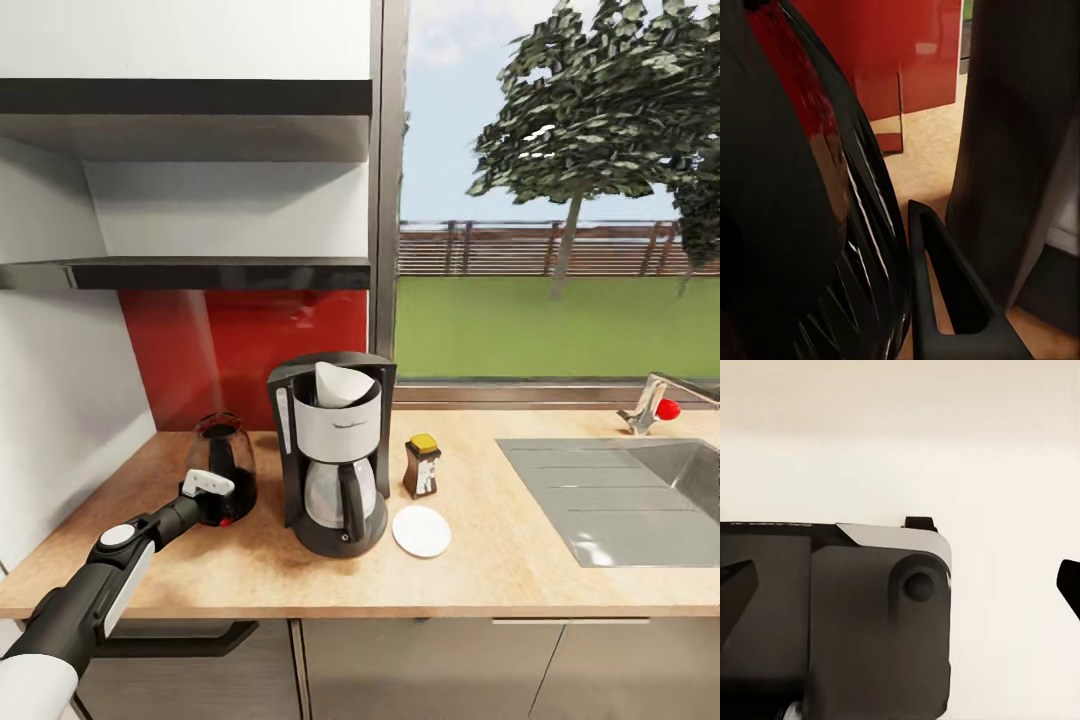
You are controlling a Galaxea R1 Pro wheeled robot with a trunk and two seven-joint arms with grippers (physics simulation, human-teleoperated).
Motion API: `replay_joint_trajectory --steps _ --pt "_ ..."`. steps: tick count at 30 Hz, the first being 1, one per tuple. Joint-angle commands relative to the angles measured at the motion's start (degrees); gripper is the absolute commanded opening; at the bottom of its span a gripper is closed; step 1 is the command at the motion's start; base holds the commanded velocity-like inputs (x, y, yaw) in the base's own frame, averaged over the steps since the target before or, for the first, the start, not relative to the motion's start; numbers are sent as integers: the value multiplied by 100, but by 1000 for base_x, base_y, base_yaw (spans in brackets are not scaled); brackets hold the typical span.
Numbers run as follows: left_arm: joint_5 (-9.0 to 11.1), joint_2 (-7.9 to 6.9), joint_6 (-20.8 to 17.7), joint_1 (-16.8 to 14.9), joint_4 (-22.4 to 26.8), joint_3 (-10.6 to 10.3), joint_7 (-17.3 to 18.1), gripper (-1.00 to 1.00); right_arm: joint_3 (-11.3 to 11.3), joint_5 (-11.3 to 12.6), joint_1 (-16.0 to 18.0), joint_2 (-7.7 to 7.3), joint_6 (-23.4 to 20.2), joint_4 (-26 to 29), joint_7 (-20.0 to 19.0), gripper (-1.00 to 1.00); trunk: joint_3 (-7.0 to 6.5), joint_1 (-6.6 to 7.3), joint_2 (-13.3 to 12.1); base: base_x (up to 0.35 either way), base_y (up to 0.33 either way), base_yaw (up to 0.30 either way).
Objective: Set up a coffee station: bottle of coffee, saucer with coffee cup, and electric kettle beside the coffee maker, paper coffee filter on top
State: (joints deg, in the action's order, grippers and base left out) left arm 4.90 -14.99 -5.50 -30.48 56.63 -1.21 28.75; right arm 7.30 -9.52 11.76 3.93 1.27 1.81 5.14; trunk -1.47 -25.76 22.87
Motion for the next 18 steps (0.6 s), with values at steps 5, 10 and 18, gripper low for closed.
replay_joint_trajectory --steps 5,10,18 --pt "75 9 -56 5 6 -27 8 -100 44 -59 2 2 13 -5 21 100 2 -2 5 0 0 -6" --pt "73 7 -52 20 -6 -25 1 -100 44 -59 1 2 13 -5 21 100 2 -2 5 0 0 -41" --pt "81 28 -47 11 -67 -28 -20 -100 51 -62 2 -6 13 -2 22 100 2 -2 5 0 0 -6"
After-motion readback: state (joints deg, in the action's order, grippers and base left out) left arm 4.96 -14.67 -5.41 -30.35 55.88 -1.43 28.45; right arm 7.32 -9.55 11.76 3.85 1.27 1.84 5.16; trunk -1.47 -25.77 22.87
